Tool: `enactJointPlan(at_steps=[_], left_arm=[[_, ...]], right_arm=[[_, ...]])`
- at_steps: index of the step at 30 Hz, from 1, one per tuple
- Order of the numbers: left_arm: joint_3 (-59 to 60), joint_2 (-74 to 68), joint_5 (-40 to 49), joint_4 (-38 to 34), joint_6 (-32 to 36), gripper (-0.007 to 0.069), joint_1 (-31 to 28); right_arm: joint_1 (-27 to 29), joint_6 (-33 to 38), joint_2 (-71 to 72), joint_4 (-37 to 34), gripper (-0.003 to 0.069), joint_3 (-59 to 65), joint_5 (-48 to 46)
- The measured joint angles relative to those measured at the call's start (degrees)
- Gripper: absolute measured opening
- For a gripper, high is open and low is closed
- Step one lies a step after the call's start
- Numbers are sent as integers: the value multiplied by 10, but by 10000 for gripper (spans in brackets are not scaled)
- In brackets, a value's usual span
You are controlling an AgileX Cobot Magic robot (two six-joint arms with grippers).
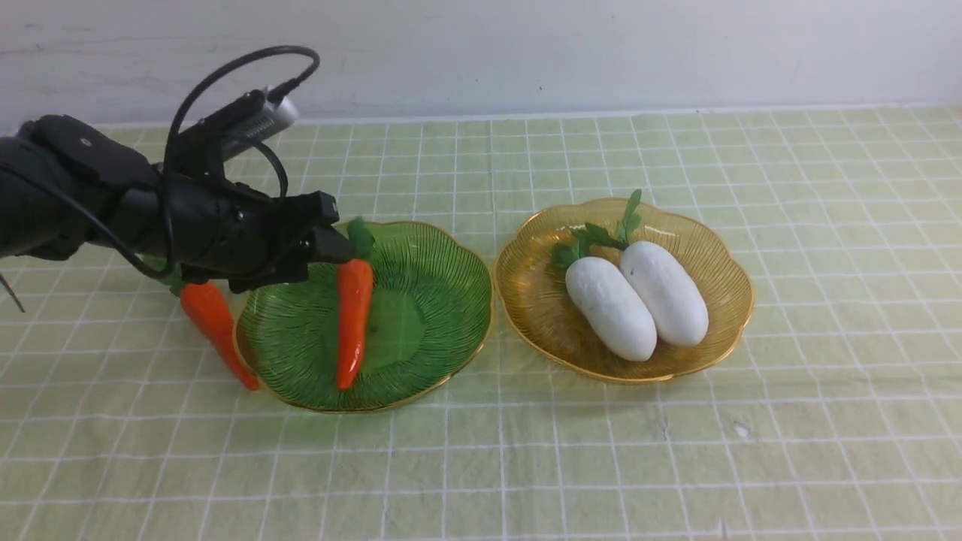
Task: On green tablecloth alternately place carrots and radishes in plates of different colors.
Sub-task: 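Pick up the carrot and put it on the nearest plate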
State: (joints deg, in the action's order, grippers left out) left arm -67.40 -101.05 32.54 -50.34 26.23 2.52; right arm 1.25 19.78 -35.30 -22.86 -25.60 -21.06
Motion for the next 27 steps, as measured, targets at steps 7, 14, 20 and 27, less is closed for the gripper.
enactJointPlan(at_steps=[7, 14, 20, 27], left_arm=[[-10, -17, 1, -53, 36, 459, -17], [-20, -15, 0, -56, 35, 458, -123], [-20, -25, 1, -55, 34, 458, -197], [-20, -44, 28, -19, -17, 447, -210]], right_arm=[[0, 1, 0, 0, -14, 0, 0], [0, 1, 0, 0, -14, 0, 0], [0, 1, 0, 0, -14, 0, 0], [0, 1, 0, 0, -14, 0, -1]])
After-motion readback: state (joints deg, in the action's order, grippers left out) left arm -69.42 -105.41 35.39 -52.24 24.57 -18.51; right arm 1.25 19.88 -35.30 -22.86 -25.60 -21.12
